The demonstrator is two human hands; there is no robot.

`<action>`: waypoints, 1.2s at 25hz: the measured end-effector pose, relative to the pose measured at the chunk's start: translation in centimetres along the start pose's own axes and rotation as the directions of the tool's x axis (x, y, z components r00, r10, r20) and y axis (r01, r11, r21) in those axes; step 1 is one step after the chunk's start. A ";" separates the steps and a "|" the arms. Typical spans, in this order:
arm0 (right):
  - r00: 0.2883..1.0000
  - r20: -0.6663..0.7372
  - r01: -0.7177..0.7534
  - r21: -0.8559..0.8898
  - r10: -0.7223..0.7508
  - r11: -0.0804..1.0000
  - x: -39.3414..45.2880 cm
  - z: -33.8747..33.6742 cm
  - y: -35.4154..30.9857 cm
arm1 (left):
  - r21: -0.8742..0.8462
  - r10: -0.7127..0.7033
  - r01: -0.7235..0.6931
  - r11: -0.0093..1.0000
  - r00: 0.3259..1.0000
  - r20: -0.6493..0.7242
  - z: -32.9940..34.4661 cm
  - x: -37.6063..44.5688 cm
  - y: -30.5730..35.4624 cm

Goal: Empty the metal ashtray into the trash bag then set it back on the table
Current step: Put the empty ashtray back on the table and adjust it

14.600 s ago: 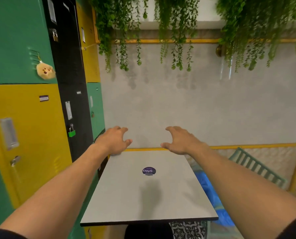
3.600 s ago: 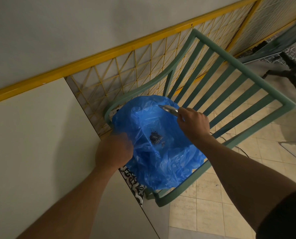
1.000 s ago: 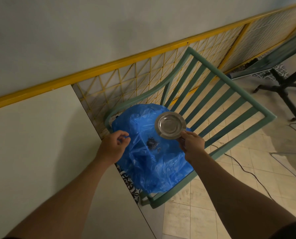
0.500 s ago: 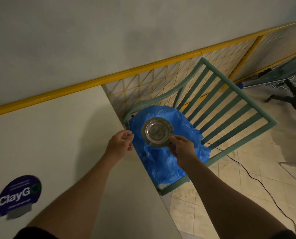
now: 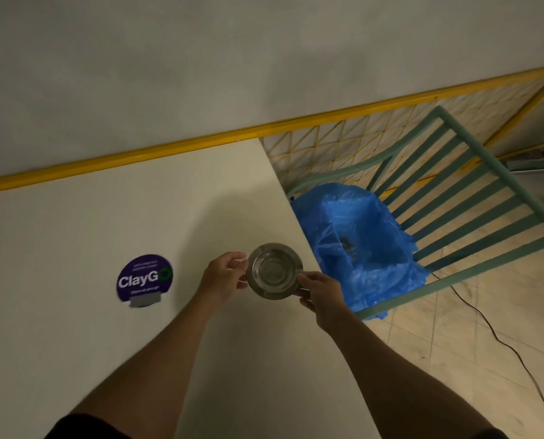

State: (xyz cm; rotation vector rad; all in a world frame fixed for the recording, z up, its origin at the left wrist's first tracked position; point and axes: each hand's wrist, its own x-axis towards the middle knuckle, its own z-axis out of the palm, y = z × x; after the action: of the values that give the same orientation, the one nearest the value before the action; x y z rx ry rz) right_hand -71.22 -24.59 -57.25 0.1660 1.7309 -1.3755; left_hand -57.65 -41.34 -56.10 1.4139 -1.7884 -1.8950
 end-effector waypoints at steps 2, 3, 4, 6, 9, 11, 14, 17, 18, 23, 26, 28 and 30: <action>0.999 0.029 -0.021 -0.019 0.021 1.000 -1.2 1.6 1.6 | -0.007 -0.018 0.018 1.000 1.000 -0.018 -1.8 -1.6 -1.4; 0.998 0.045 -0.029 -0.027 0.031 0.999 -1.8 2.4 2.4 | -0.002 -0.023 0.023 1.000 0.999 -0.027 -2.8 -2.3 -2.0; 0.998 0.056 -0.039 -0.039 0.041 0.999 -2.4 3.2 3.1 | 0.008 -0.025 0.025 1.000 0.999 -0.034 -3.7 -3.1 -2.7; 0.996 0.061 -0.055 -0.064 0.059 0.996 -3.5 4.8 4.4 | 0.033 -0.030 0.032 0.999 0.998 -0.049 -5.6 -4.5 -4.1; 0.994 0.077 -0.074 -0.111 0.083 0.991 -5.1 7.2 6.2 | 0.049 -0.051 0.056 0.997 0.994 -0.097 -8.4 -6.7 -6.3; 0.991 0.091 -0.085 -0.143 0.098 0.986 -6.2 8.9 7.4 | 0.043 -0.068 0.075 0.996 0.989 -0.134 -10.3 -8.2 -7.8; 0.986 0.114 -0.096 -0.186 0.119 0.978 -7.9 11.1 9.3 | 0.044 -0.092 0.102 0.994 0.978 -0.186 -12.8 -10.1 -10.1; 0.982 0.130 -0.106 -0.227 0.138 0.968 -9.1 12.9 10.9 | 0.059 -0.115 0.132 0.990 0.968 -0.224 -14.8 -11.6 -12.0; 0.981 0.126 -0.112 -0.241 0.145 0.964 -9.4 13.5 11.4 | 0.066 -0.125 0.144 0.987 0.964 -0.234 -15.4 -12.0 -12.5; 0.986 0.071 -0.123 -0.326 0.154 0.937 -10.7 15.7 13.6 | 0.150 -0.136 0.186 0.971 0.947 -0.291 -17.1 -13.6 -14.8; 0.989 0.033 -0.120 -0.368 0.142 0.922 -10.9 16.5 13.8 | 0.191 -0.124 0.185 0.964 0.949 -0.290 -17.5 -13.7 -15.4; 0.991 0.022 -0.118 -0.376 0.136 0.919 -11.0 16.6 13.7 | 0.214 -0.117 0.182 0.960 0.952 -0.283 -17.6 -13.6 -15.5; 0.991 0.004 -0.125 -0.366 0.136 0.922 -11.3 16.6 13.6 | 0.240 -0.112 0.183 0.953 0.953 -0.283 -17.6 -13.5 -15.4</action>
State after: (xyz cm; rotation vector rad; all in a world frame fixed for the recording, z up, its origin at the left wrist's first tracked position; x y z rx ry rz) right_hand -47.41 -28.81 -58.86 0.0511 1.8819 -0.9339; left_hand -30.85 -40.02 -59.39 1.8430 -1.8972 -1.4760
